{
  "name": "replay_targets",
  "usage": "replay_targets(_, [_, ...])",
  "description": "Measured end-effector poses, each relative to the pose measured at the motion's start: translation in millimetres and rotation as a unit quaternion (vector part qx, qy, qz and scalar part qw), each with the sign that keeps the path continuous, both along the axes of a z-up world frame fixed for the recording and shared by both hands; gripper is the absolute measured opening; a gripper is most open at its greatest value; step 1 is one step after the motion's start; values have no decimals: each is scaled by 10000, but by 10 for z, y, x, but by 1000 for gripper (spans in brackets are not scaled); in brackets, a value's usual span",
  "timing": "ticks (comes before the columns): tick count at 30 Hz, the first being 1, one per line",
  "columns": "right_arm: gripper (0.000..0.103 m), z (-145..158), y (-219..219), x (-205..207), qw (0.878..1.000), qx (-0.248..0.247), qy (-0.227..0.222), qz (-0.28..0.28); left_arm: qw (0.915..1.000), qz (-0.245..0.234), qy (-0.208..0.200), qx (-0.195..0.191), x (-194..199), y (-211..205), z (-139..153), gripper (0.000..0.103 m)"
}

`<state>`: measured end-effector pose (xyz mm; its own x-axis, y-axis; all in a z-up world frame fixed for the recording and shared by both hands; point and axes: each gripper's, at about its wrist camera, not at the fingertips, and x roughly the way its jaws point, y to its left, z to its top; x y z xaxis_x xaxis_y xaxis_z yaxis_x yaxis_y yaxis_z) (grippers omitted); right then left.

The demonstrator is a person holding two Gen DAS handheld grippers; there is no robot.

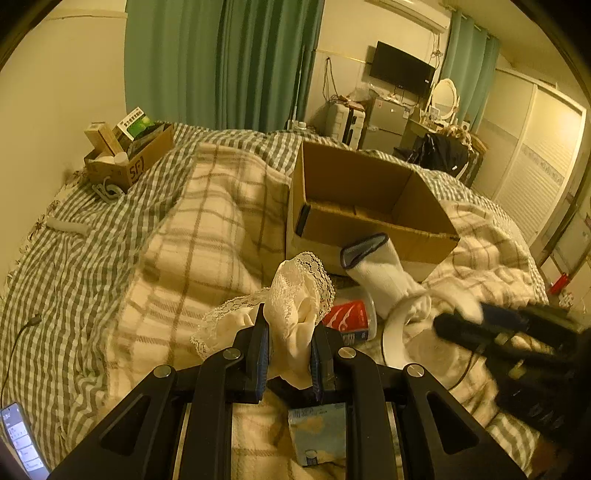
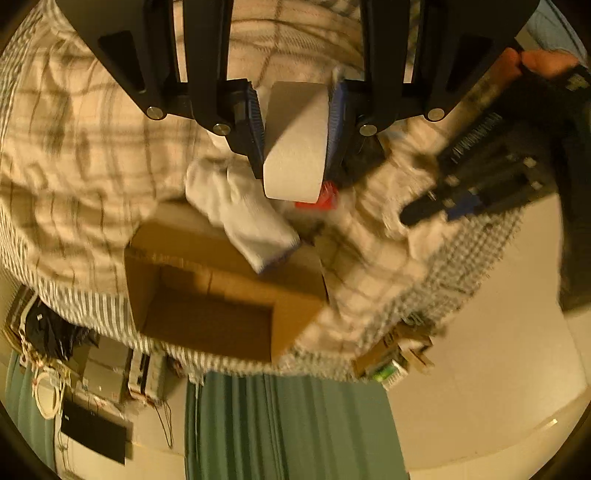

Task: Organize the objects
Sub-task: 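Carry the lace cloth and tape roll into the box and open both grippers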

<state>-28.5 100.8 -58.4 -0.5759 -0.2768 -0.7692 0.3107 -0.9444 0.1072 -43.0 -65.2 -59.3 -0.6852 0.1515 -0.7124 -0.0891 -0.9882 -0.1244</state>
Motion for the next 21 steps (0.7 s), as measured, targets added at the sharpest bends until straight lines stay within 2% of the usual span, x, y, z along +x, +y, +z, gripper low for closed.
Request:
replay_targets(6, [29,642,32,-222,9972,-52,735,113,9994,-207,273,-41,-232,52,344,18])
replay_targets(10, [29,970,104,-461,9930,170,1169,89,9971,-540,522,103,-575,197,679,18])
replay_targets(13, [29,1114,237,-678,9901,275,1378,-4,9950,-781,608,94,-898,377,826,18])
replay_targets(17, [29,1104,421,-1004,9885,352,1461,-192,9937,-979,527,170,-1331,608,808,18])
replay_targets(19, [29,977,513,-1215,9903,313,1327,-283,9931,-1079,329,325,-1540,708,675,18])
replay_targets(21, [29,798,575,-1388,9925,258,1147,-331,9939,-1070,218,166,-1692,820,500,17])
